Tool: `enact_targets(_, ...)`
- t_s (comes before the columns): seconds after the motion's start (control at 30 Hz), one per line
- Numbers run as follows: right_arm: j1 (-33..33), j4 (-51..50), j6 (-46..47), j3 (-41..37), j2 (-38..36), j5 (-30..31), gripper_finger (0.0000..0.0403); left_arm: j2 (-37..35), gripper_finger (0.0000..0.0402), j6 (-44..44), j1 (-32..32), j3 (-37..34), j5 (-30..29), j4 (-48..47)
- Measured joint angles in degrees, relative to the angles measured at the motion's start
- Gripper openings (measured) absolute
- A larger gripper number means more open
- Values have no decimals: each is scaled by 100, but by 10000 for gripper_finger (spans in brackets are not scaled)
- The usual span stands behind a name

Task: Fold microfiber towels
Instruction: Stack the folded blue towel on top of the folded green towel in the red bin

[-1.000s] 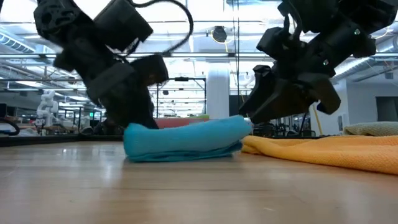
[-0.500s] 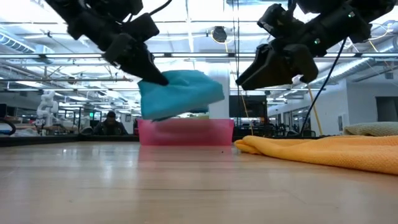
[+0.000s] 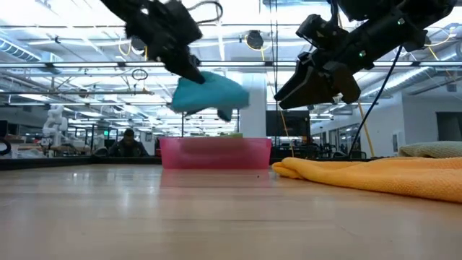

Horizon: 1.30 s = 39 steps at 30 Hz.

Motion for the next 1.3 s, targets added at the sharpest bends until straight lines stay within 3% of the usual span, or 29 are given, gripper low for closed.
enact_targets(0.13, 0, 9, -50, -39, 0, -7, 219, 755, 8, 359, 394, 734, 641, -680)
enact_targets(0.4, 0, 184, 92, -521, -119, -13, 219, 1959, 12, 1054, 739, 1566, 898, -1160)
enact_targets(0.73, 0, 960, -130, -885, -278, -21, 219, 2422, 21, 1369, 1305, 1958, 1136, -1153)
enact_targets(0.93, -7, 1090, -312, -881, -275, -31, 219, 2627, 39, 1125, 1369, 1958, -63, -1017)
enact_targets(1.07, -50, 1076, -276, -881, -275, -31, 219, 2660, 87, 974, 1334, 1958, -61, -951)
enact_targets(1.2, -64, 1059, -264, -881, -275, -36, 219, 2610, 143, 709, 1193, 1955, -1026, -727)
enact_targets(1.3, -74, 1049, -240, -881, -275, -35, 219, 2450, 175, 622, 1157, 1956, -1297, -607)
